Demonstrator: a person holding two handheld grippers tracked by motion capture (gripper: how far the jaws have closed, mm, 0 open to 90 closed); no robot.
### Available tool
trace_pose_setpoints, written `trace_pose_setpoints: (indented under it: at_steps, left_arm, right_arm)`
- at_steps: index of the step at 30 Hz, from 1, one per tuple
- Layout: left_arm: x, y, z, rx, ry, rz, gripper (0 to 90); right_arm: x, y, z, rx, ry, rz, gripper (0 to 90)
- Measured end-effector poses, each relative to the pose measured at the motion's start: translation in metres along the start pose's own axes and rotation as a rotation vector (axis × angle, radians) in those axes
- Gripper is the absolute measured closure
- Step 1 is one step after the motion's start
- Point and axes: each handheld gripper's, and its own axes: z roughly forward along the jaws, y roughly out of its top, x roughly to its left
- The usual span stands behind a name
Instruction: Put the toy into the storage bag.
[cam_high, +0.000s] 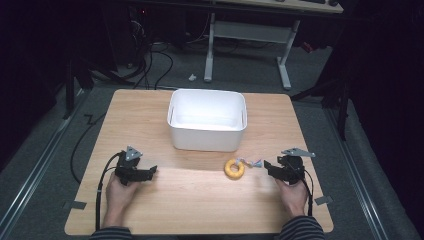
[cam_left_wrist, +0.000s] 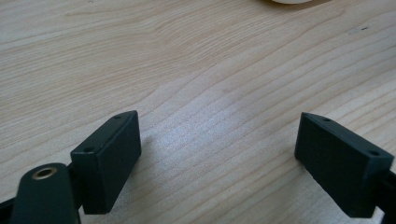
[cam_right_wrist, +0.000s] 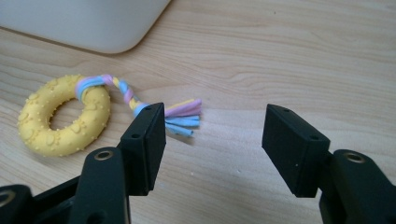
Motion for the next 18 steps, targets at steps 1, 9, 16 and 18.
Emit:
trace_pose_setpoints:
  at_steps: [1,9,16,18]
  left_arm:
    - [0.000,0.000,0.000,0.000,0.000,0.000,14.7]
    - [0.000,0.000,0.000,0.000,0.000,-0.001,14.9]
    - [0.000,0.000,0.000,-0.001,0.000,-0.001,14.9]
    - [0.000,0.000,0.000,-0.001,-0.001,-0.002,14.9]
  right_arm:
    - [0.002,0.001,0.000,-0.006,0.001,-0.007,40.3]
    - [0.015,0.011,-0.001,-0.005,0.030,-0.047,41.8]
    - [0.024,0.017,0.002,0.014,0.097,-0.042,42.1]
    - [0.029,0.020,0.005,0.030,0.120,-0.053,42.3]
